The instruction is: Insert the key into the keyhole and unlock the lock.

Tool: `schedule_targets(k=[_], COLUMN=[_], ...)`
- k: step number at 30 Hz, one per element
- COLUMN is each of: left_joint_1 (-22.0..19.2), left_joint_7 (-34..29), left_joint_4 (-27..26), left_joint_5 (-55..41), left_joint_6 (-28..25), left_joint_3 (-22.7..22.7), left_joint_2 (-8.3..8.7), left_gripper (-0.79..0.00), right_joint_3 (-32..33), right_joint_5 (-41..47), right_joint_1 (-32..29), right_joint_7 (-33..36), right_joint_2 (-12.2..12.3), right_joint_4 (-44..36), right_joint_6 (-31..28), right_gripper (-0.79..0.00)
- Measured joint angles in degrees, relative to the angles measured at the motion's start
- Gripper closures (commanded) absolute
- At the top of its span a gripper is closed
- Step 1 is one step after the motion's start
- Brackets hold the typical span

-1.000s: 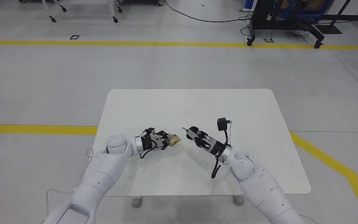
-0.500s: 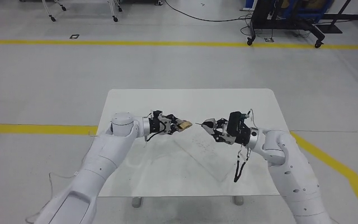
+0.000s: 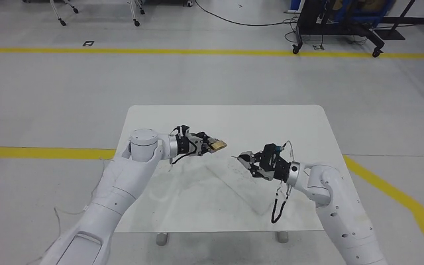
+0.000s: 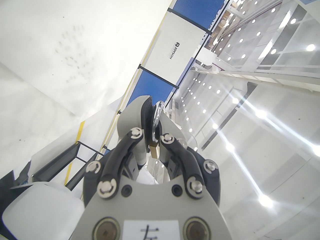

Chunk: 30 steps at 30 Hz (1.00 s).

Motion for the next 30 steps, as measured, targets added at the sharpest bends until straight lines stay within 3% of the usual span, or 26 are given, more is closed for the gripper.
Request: schedule_targets(k=[4, 12, 20, 24, 30], left_joint_1=[0.42, -0.86, -2.19, -2.50, -2.39], left_joint_7=[0.63, 4.25, 4.74, 5.36, 5.98], left_joint_4=[-0.06, -0.18, 0.81, 1.07, 1.39], left_joint_5=[0.46, -0.60, -0.11, -0.33, -1.11], left_joint_6=[-0.25, 5.99, 8.79, 9.36, 8.13], left_joint_3=[0.15, 1.09, 3.72, 4.17, 4.10], left_joint_2=[0.01, -0.47, -1.15, -1.34, -1.49], left_gripper=[0.000, 0.000, 0.000, 0.000, 0.000], right_joint_3=[-0.59, -2.82, -11.26, -14.19, -15.45], right_joint_5=[-2.70, -38.03, -65.98, -70.10, -67.69], right_joint_1=[0.30, 2.09, 4.70, 5.51, 5.46], right_joint_7=[0.27, -6.17, -12.07, -11.91, -7.86], right_joint_2=[0.18, 2.62, 4.76, 4.81, 4.12], right_joint_4=[-2.68, -18.79, -19.30, -17.77, -17.04], right_joint_6=[0.08, -4.54, -1.33, 1.28, 5.14], right_gripper=[0.000, 0.000, 0.000, 0.000, 0.000])
